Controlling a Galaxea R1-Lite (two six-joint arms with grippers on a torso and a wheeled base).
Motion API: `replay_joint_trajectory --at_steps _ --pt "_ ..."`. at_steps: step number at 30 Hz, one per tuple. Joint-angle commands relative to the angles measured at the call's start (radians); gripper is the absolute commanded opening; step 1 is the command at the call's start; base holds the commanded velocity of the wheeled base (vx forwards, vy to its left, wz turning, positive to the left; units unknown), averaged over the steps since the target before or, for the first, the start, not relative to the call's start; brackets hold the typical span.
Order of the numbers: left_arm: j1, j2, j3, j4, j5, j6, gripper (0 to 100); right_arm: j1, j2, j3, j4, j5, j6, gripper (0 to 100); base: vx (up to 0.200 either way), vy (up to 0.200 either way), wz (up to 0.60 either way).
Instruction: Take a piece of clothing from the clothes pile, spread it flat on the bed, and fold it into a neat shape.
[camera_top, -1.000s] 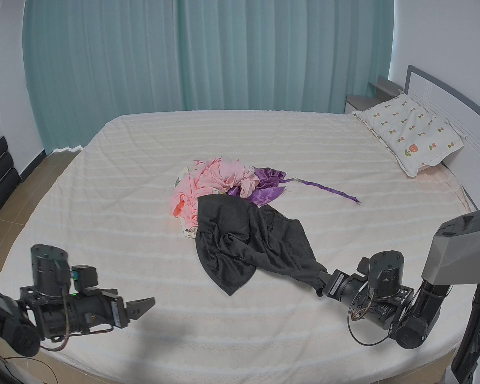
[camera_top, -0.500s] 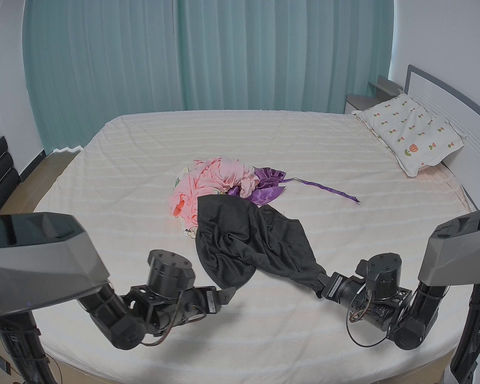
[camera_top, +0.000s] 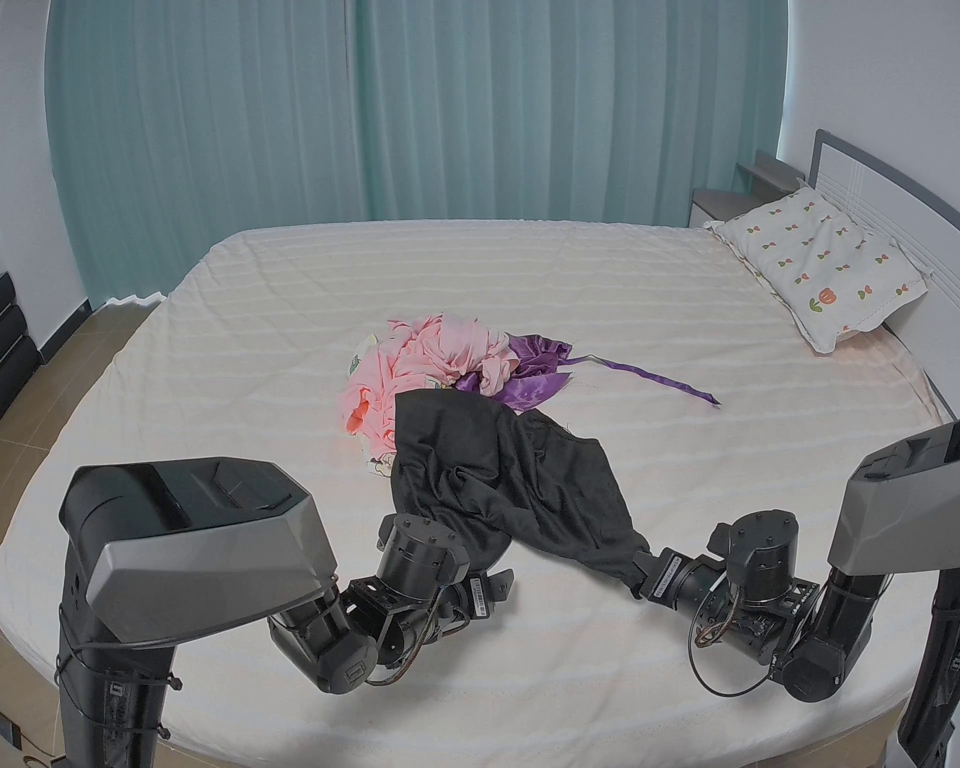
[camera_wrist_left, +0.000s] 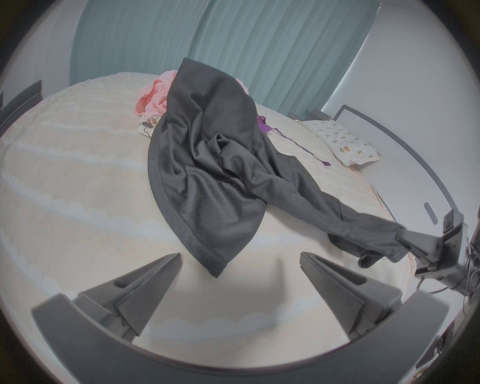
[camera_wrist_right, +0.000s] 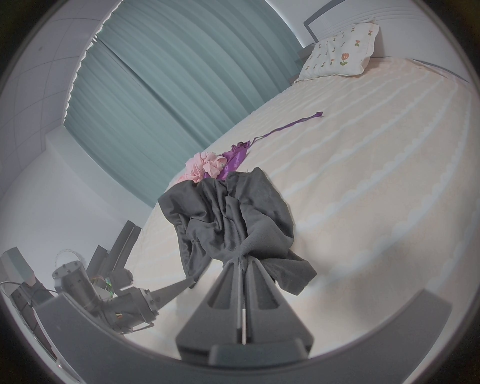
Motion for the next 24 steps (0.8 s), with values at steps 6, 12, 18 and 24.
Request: replay_joint_trajectory --at_steps 6,12,18,24 --pt "0.03 0.039 -0.067 0.006 0.0 -0.015 100 0.0 0.022 0.005 -0.03 -0.002 -0.004 0 0.0 0.0 0.0" --pt "0.035 0.082 -0.138 0.009 0.001 -0.079 100 0.0 0.016 0.006 -0.031 -0.002 -0.002 0 0.0 0.0 0.0" --pt "0.035 0.088 -0.122 0.01 0.007 -0.081 0 0.0 0.013 0.006 -0.034 0.001 0.001 0 0.0 0.0 0.0" --pt "0.047 0.001 -0.043 0.003 0.029 -0.088 0 -0.001 0.024 0.009 -0.114 0.007 0.021 0 0.0 0.0 0.0"
